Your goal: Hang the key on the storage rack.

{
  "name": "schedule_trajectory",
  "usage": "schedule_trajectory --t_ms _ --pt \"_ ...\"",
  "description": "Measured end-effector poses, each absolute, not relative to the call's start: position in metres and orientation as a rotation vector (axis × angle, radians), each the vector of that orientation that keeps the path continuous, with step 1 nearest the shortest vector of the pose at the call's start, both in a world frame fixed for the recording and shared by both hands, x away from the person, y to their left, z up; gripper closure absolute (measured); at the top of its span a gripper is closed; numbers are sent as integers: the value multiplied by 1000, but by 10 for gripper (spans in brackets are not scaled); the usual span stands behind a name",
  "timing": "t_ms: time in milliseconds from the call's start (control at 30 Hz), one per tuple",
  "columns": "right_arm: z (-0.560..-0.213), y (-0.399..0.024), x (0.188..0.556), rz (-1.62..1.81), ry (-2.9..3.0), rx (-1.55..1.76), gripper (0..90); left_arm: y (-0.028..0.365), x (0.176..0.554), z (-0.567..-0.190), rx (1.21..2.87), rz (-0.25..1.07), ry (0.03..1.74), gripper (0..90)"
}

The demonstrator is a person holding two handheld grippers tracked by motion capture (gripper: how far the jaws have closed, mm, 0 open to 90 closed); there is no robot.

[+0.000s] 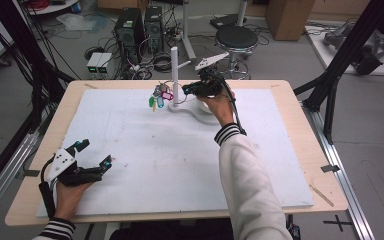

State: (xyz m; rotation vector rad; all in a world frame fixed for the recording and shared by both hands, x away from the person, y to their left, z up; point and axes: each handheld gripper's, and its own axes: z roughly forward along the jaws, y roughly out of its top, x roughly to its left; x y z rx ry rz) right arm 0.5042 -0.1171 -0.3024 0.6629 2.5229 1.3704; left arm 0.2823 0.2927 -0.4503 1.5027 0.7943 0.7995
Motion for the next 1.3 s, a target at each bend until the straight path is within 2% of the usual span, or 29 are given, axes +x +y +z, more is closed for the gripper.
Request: schedule_trajectory --t_ms 1300 --pt "-335 -115 532 1391 2480 825 879 293 282 -450 1505 798 799 30"
